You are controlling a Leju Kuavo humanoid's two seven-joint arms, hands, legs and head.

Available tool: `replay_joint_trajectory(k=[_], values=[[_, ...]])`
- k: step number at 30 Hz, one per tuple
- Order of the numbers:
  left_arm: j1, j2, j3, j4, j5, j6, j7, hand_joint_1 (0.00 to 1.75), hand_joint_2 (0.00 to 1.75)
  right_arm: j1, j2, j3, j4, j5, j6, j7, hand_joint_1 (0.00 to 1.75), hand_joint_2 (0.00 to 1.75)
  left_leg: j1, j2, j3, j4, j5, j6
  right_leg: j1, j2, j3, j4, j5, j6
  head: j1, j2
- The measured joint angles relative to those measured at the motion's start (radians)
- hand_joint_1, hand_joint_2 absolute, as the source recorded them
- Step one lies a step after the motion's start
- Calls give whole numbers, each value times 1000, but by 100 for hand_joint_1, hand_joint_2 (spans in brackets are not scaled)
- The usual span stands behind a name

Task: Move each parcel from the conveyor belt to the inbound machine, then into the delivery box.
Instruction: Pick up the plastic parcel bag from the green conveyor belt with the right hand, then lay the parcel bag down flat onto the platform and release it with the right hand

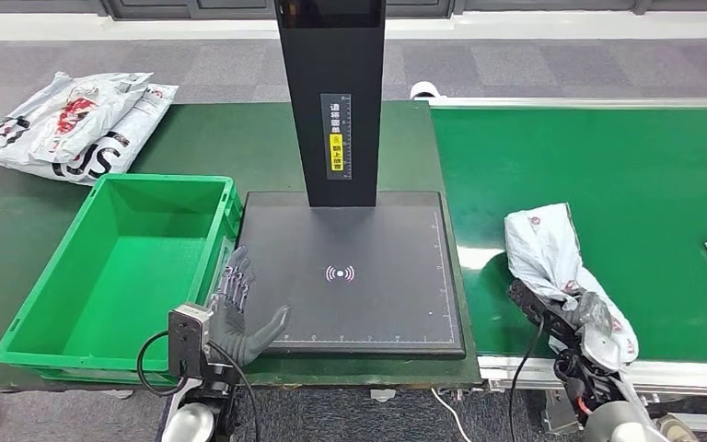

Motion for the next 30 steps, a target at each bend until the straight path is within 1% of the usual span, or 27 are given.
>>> replay_joint_trajectory(k=[3, 6, 8, 11, 14, 25, 28, 30], values=[[12, -1, 4, -15, -10, 7, 4, 0, 175, 9, 18, 0, -56, -71, -85, -97, 175, 175, 0, 1, 0, 0, 0, 0, 0, 1, -1, 0, 0, 0, 0, 0], [22, -4, 7, -30, -16, 13, 6, 0, 175, 32, 41, 0, -172, -178, -157, -197, 175, 175, 0, 0, -1, 0, 0, 0, 0, 1, -1, 0, 0, 0, 0, 0], [27, -8, 9, -35, -20, 15, 7, 0, 175, 49, 54, 1, -259, -237, -189, -240, 175, 175, 0, -1, -1, 0, 0, 0, 0, 0, -2, 0, 0, 0, 0, 0], [29, -11, 9, -40, -24, 16, 7, 0, 175, 65, 64, 5, -356, -262, -192, -247, 175, 175, 0, -1, -1, 0, 0, 0, 0, 0, -2, 0, -1, 0, 0, 0], [31, -12, 9, -43, -25, 17, 8, 0, 175, 81, 70, 7, -413, -267, -192, -247, 175, 175, 0, 0, -1, 0, 0, 0, 0, 0, -2, 0, -1, 0, 0, 0], [35, -12, 10, -48, -25, 17, 8, 0, 175, 101, 78, 7, -480, -278, -195, -252, 175, 175, 0, 0, -1, 0, 0, 0, 0, 0, -2, 0, -1, 0, 0, 0], [35, -13, 10, -48, -25, 18, 7, 0, 175, 112, 81, 12, -513, -343, -235, -314, 175, 175, 0, -1, -1, 0, 0, 0, 0, 0, -2, 0, -1, 0, 0, 0], [35, -15, 10, -47, -27, 19, 6, 0, 175, 127, 83, 29, -579, -399, -261, -357, 175, 175, 0, 0, -1, 0, 0, 0, 0, 0, -2, 0, -1, 0, 0, 0]])
